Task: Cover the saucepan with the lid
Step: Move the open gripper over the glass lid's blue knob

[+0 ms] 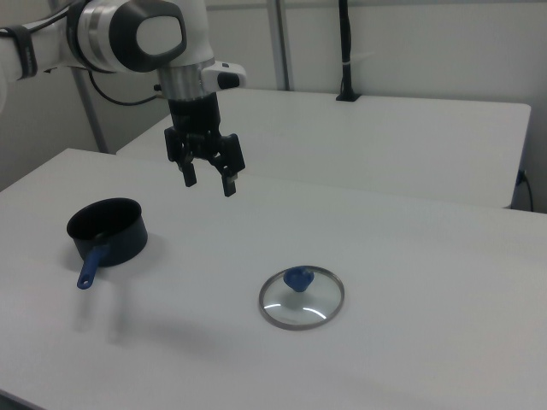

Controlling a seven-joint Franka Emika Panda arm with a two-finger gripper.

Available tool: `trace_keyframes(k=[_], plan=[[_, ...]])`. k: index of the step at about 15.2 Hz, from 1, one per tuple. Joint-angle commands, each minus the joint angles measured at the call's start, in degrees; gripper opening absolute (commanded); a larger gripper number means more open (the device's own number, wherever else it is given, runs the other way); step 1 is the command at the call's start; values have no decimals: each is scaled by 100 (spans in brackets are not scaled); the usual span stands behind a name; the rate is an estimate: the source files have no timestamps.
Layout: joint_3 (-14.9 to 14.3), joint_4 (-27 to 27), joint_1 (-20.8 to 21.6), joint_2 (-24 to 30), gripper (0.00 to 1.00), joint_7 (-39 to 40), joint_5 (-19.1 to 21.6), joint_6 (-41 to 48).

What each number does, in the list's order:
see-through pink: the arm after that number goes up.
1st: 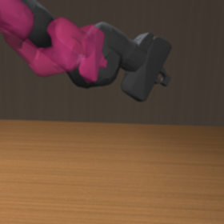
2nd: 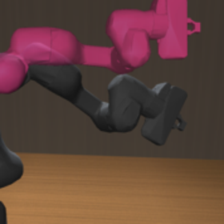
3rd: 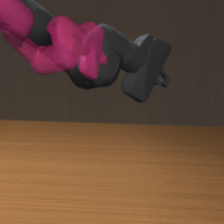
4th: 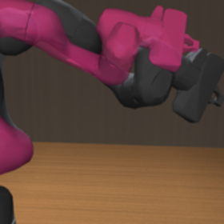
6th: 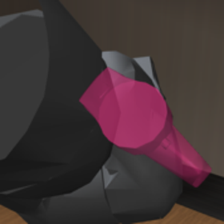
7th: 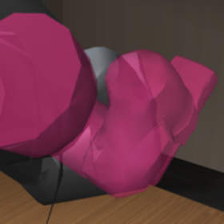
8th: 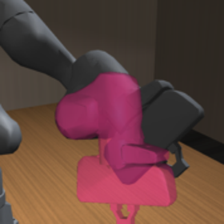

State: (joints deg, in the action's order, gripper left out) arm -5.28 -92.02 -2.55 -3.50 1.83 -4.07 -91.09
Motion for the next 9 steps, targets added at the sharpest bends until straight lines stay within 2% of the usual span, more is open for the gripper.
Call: trace_keyframes(k=[1,9], plan=[[-208,-123,-8,235,100,585,212,-59],[-236,9,9,201,100,626,276,223]])
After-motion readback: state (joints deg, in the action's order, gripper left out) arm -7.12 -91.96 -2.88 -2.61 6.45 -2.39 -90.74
